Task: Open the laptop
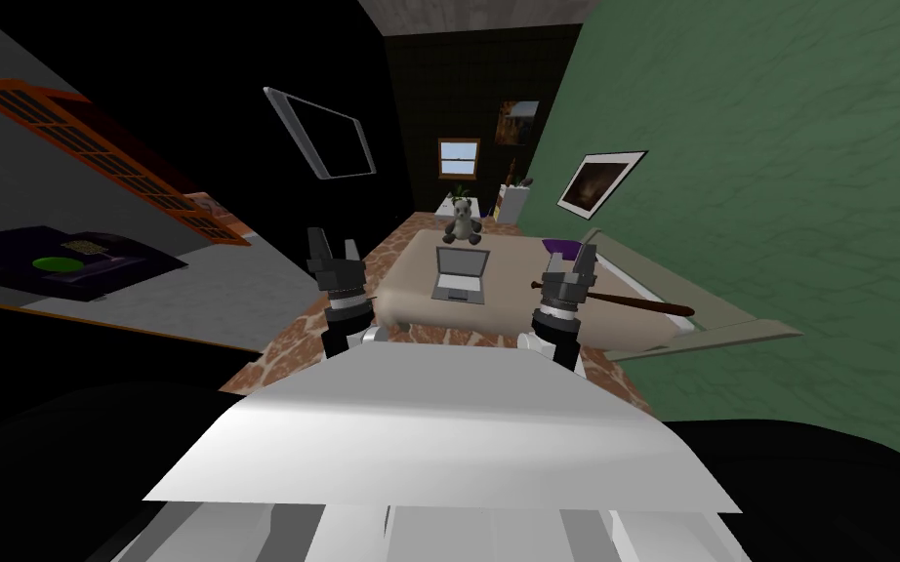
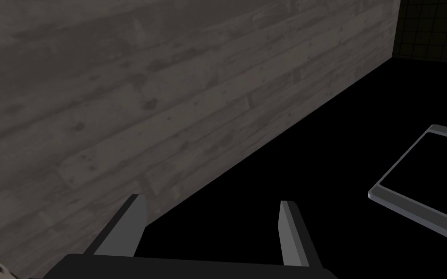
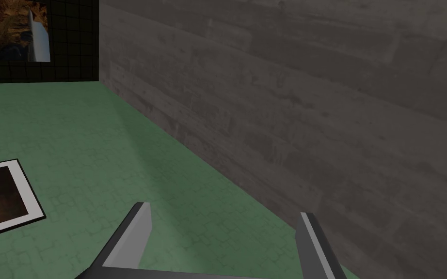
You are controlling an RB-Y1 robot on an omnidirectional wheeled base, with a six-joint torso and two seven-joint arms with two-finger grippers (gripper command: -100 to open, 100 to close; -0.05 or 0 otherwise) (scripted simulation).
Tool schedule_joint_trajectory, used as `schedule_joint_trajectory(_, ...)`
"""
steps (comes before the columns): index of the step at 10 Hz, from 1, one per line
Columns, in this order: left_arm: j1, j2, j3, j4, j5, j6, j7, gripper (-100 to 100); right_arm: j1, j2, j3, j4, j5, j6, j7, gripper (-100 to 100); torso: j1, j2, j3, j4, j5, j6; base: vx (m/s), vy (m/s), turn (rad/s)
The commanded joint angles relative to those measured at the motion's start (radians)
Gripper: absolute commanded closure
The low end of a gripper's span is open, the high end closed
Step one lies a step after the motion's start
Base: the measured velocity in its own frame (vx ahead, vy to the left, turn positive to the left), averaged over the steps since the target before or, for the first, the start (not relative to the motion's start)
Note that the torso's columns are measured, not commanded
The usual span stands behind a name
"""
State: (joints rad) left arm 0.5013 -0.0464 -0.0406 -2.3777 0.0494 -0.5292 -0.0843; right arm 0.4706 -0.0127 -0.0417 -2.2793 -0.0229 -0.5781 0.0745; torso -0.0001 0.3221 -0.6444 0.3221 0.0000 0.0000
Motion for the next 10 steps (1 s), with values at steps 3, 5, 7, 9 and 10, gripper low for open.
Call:
schedule_joint_trajectory(3, 0.0, 0.0, 0.0, 0.0, 0.0, 0.0, 0.0, 0, 0.0, 0.0, 0.0, 0.0, 0.0, 0.0, 0.0, 0, 0.0, 0.222, -0.442, 0.221, 0.0, 0.0, 0.0, 0.0, 0.0)
schedule_joint_trajectory(5, 0.0, 0.0, 0.0, 0.0, 0.0, 0.0, 0.0, 0, -0.011, -0.029, 0.001, 0.012, 0.008, 0.009, 0.01, -100, 0.0, 0.369, -0.738, 0.369, 0.0, 0.0, 0.001, 0.008, 0.01)
schedule_joint_trajectory(7, 0.0, 0.0, 0.0, 0.0, 0.0, 0.0, 0.0, 0, -0.037, -0.071, 0.003, 0.04, 0.026, 0.029, 0.035, -100, 0.002, 0.413, -0.826, 0.412, 0.001, 0.0, -0.012, 0.04, 0.027)
schedule_joint_trajectory(9, 0.0, 0.0, 0.0, 0.0, 0.0, 0.0, 0.0, 0, -0.077, -0.112, 0.006, 0.082, 0.054, 0.06, 0.073, -100, 0.001, 0.416, -0.831, 0.416, 0.0, 0.0, -0.017, 0.064, 0.044)
schedule_joint_trajectory(10, 0.0, 0.0, 0.0, 0.0, 0.0, 0.0, 0.0, 0, -0.101, -0.132, 0.008, 0.108, 0.071, 0.079, 0.097, -100, 0.001, 0.416, -0.831, 0.416, 0.0, 0.0, -0.01, 0.086, 0.043)
